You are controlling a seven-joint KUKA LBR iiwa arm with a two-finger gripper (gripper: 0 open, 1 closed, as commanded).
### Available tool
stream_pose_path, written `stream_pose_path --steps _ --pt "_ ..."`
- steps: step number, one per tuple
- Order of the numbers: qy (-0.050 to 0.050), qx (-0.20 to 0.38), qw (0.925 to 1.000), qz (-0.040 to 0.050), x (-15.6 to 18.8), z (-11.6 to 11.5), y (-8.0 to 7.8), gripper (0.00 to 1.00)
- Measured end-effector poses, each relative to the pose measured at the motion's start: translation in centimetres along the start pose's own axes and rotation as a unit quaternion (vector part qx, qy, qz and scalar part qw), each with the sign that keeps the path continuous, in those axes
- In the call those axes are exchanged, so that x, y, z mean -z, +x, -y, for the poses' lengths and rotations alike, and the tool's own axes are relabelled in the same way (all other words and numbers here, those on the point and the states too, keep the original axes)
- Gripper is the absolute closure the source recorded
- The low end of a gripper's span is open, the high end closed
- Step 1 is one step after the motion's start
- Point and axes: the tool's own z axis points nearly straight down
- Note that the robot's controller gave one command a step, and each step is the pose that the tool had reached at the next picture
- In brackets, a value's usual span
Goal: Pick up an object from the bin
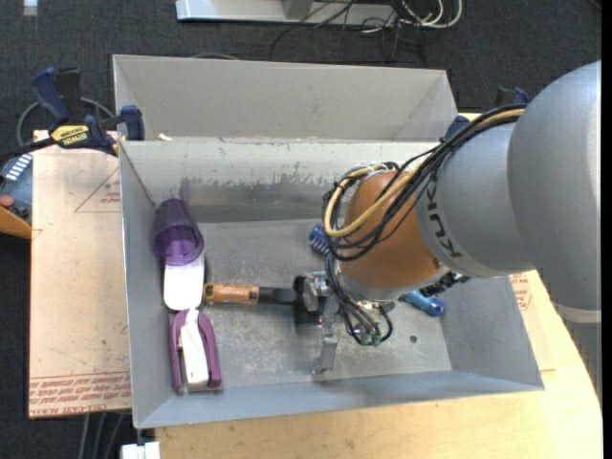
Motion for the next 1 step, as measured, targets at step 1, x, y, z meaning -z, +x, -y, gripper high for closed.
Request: stream_pose_path --steps 1 --pt "-0.002 0.038 0.9993 -0.0006 0.03 0.19 1.24 1.00"
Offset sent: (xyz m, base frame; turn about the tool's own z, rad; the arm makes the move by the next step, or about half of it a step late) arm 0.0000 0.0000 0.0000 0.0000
